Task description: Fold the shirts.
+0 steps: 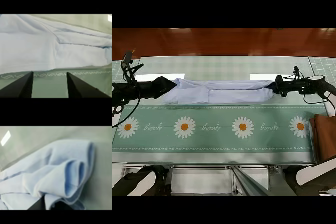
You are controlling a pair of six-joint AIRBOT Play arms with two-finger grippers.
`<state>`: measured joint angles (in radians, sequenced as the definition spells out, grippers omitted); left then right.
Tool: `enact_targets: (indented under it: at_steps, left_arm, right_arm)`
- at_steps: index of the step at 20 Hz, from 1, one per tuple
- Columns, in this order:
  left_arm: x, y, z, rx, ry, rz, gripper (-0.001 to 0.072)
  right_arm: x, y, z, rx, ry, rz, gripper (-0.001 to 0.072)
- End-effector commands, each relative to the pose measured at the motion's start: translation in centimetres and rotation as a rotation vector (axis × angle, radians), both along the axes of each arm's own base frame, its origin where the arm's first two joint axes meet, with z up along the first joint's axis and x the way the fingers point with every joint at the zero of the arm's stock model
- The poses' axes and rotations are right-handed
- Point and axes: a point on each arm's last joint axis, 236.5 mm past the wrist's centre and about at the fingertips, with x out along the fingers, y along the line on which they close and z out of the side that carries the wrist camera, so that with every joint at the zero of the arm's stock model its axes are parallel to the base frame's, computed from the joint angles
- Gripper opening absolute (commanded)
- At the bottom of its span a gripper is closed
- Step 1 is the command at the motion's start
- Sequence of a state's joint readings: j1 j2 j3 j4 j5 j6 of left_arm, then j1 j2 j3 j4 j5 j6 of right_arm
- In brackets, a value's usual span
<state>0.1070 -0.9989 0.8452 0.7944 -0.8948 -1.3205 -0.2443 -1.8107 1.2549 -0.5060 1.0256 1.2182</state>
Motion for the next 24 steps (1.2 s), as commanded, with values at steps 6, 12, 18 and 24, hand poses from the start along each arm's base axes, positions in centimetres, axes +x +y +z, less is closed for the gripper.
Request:
enact_targets:
  at_steps: [6, 12, 18, 24]
  left_arm:
    - [0.3, -2.8, 0.3, 0.010, -0.047, -0.101, 0.0021]
    - [3.9, -14.1, 0.3, 0.016, -0.068, -0.349, 0.0020]
    - [2.2, -27.8, -5.0, 0.103, 0.162, -0.656, 0.0020]
    - [-9.6, -41.0, -8.4, 0.022, 0.295, -0.941, 0.0021]
  right_arm:
    - [-3.6, -1.8, 10.4, -0.234, -0.183, 0.193, 0.0021]
    - [-10.8, -0.7, 19.9, -0.359, -0.355, 0.222, 0.0021]
    - [-18.5, 1.8, 25.3, -0.368, -0.461, 0.172, 0.0021]
    - [-21.2, 2.7, 27.3, -0.378, -0.515, 0.160, 0.0021]
